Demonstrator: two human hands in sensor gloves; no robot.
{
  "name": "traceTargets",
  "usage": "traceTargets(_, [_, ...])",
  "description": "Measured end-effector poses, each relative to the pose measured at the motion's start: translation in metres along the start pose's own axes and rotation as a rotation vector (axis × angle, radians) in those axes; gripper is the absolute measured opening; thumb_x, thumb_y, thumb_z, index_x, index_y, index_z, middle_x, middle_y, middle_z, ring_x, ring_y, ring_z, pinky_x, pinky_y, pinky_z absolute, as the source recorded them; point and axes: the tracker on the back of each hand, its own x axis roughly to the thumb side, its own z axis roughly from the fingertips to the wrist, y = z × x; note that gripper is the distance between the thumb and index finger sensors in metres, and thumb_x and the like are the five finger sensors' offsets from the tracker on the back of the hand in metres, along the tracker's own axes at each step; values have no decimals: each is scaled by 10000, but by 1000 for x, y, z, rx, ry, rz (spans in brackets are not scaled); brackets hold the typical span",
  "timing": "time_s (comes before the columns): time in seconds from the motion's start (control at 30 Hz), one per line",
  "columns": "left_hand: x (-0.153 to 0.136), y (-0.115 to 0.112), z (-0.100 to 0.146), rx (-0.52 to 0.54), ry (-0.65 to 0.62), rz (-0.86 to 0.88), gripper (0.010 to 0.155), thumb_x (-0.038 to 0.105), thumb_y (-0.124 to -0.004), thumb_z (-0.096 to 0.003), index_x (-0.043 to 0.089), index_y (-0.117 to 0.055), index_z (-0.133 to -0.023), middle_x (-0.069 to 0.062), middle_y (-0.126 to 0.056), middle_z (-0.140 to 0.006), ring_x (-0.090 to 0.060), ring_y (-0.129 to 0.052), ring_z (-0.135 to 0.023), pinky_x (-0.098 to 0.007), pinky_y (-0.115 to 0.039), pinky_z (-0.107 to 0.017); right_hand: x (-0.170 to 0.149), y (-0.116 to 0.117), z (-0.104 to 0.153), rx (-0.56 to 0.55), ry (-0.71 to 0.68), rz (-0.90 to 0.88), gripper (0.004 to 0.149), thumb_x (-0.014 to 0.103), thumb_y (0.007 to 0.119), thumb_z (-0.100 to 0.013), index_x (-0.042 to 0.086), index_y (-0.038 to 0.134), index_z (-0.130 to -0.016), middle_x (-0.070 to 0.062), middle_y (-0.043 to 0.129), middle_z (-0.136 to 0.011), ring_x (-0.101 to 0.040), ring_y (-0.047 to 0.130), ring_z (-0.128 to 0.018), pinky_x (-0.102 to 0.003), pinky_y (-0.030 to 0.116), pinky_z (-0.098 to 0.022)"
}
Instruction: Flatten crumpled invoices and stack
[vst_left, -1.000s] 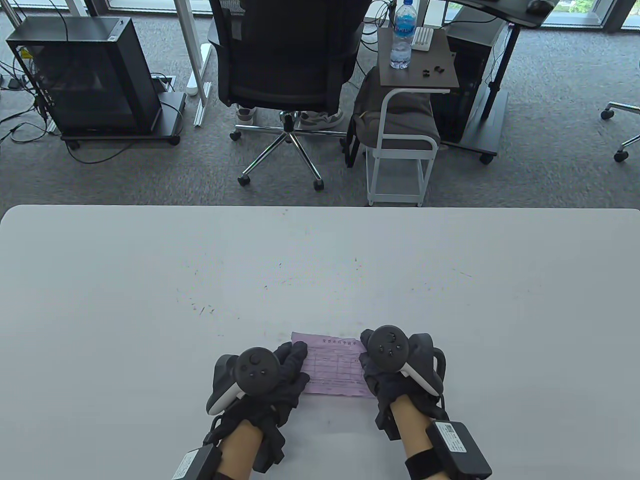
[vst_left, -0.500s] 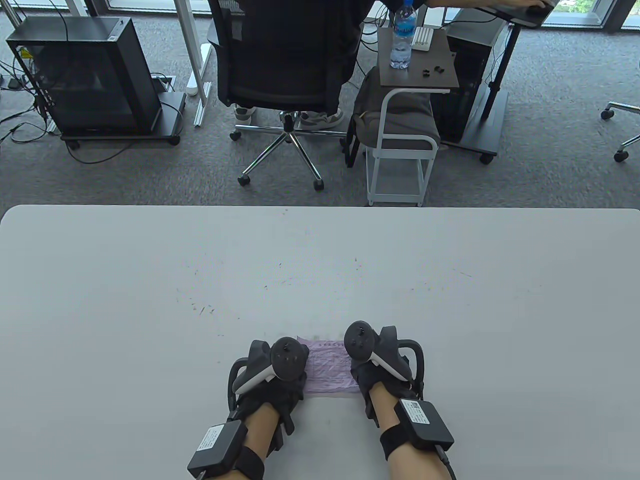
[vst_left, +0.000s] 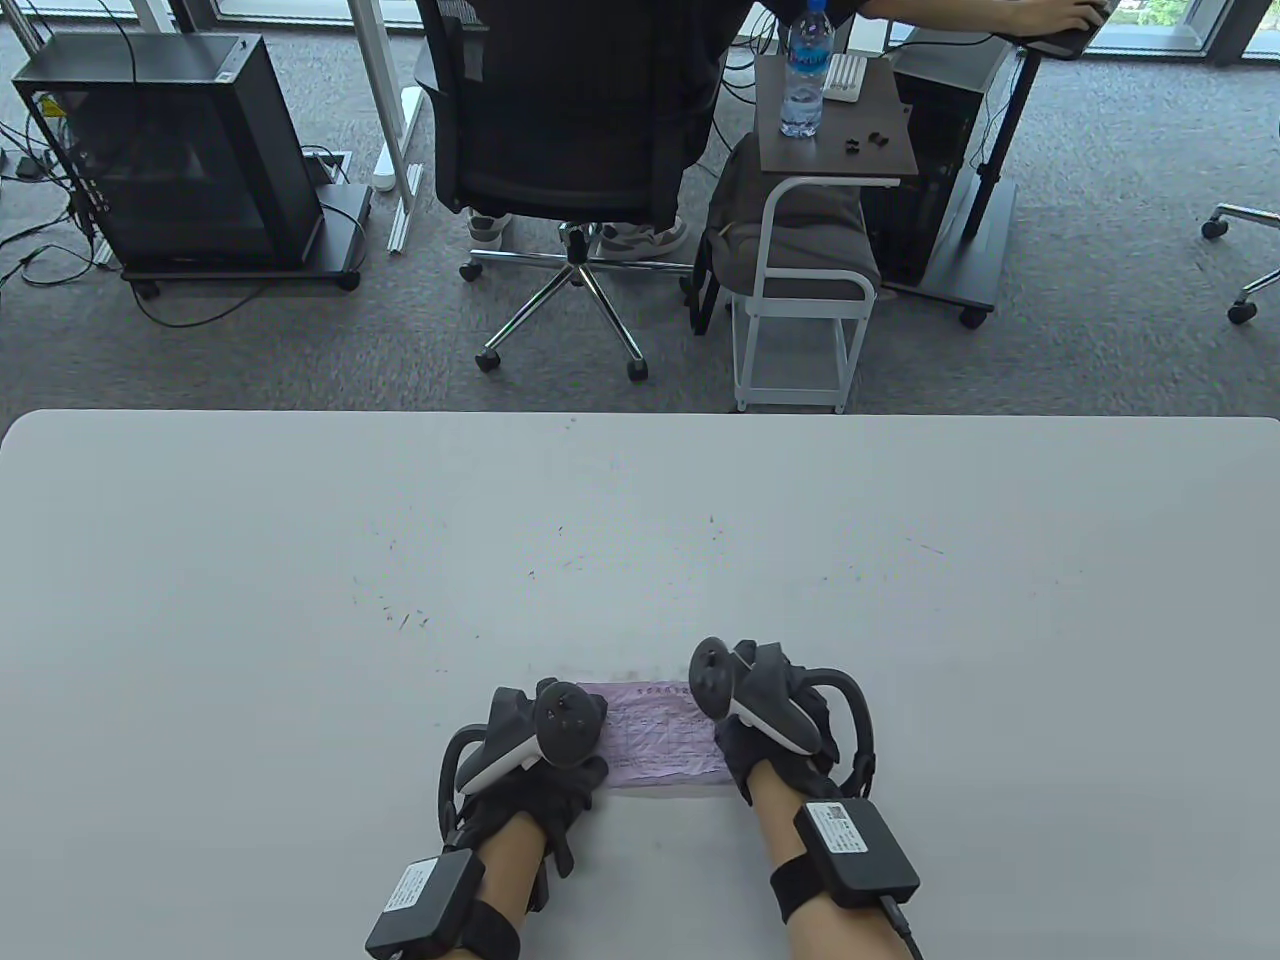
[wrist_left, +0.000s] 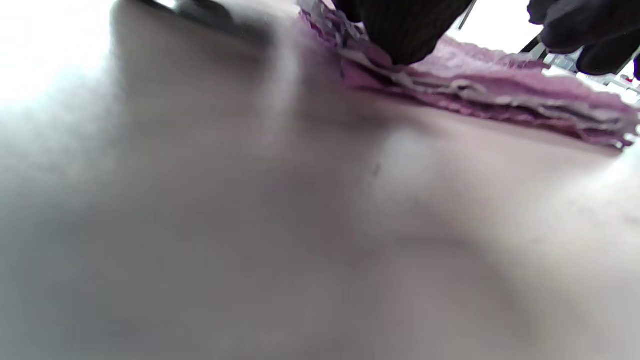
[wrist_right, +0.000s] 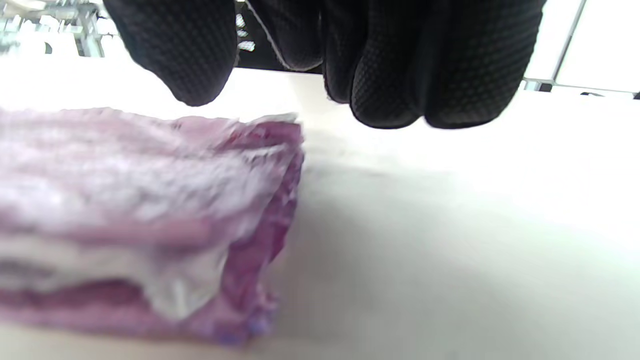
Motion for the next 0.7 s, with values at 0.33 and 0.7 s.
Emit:
traceTargets(0.33, [-22,17,19,206,13,374,565,240,-627,-600,26,-492,-1105,-298,-334,-1085,-579,-543,-976,-622,-624,-640,-62,27,43,82,147,-889,549,306,678,-572,5,524,-1004,-396,661,-949,-500,810,-760,-486,843,-460])
traceTargets(0.7, [-22,-1,17,144,18,813,604,297,-583,-629,-26,-430,-1116,-330,-284,-1078,-591,-456,-1002,-586,-598,-664,-33,28,52,13,-3,-676,540,313,681,-567,-9,556,-982,-368,725,-911,-455,862,-710,-450,872,-425])
